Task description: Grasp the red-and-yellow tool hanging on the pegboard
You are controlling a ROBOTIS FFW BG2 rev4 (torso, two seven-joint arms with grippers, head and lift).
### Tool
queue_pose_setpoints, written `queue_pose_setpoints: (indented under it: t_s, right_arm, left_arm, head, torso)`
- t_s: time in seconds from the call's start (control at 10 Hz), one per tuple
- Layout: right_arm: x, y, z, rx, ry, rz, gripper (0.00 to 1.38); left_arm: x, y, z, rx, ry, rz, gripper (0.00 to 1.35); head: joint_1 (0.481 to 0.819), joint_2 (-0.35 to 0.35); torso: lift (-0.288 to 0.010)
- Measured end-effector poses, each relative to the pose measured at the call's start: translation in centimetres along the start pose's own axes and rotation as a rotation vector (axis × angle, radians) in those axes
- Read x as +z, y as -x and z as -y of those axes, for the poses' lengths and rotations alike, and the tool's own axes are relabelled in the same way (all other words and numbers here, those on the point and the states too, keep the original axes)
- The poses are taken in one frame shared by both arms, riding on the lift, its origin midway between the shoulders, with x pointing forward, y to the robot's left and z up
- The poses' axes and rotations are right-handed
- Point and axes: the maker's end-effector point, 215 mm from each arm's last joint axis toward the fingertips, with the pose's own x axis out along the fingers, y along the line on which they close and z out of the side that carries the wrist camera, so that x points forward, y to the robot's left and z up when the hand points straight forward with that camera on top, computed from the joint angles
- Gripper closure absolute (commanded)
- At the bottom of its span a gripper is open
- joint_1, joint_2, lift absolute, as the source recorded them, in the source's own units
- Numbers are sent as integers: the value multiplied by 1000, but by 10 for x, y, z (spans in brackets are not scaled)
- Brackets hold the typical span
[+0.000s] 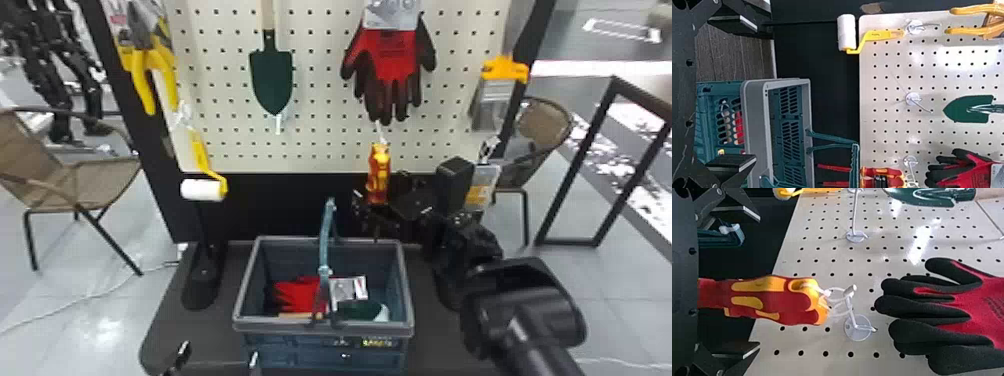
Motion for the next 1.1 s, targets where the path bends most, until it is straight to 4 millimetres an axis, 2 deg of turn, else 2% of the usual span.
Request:
queue_pose_setpoints:
  t_s: [0.1, 0.2, 0.5, 1.1]
  right_arm:
    - [0, -1, 2, -1, 1, -2, 351]
    - [-2, 0, 2, -3, -3, -7, 694]
    - [-11, 6, 2, -17, -9, -21, 1299]
    - [-10, 9, 5, -31, 16, -33, 1297]
  left_arm:
    - [0, 0, 0, 0, 1, 1, 140]
    - [0, 0, 1, 0, 3, 1, 140]
    - [0, 0, 0, 1, 4, 3, 140]
    - [1, 0, 1, -2, 2, 4, 140]
  head:
    - [549, 0]
    - [549, 0]
    - [549, 0]
    - [549, 0]
  torso:
    - [-100]
    - [-100]
    - [-100]
    - [-100]
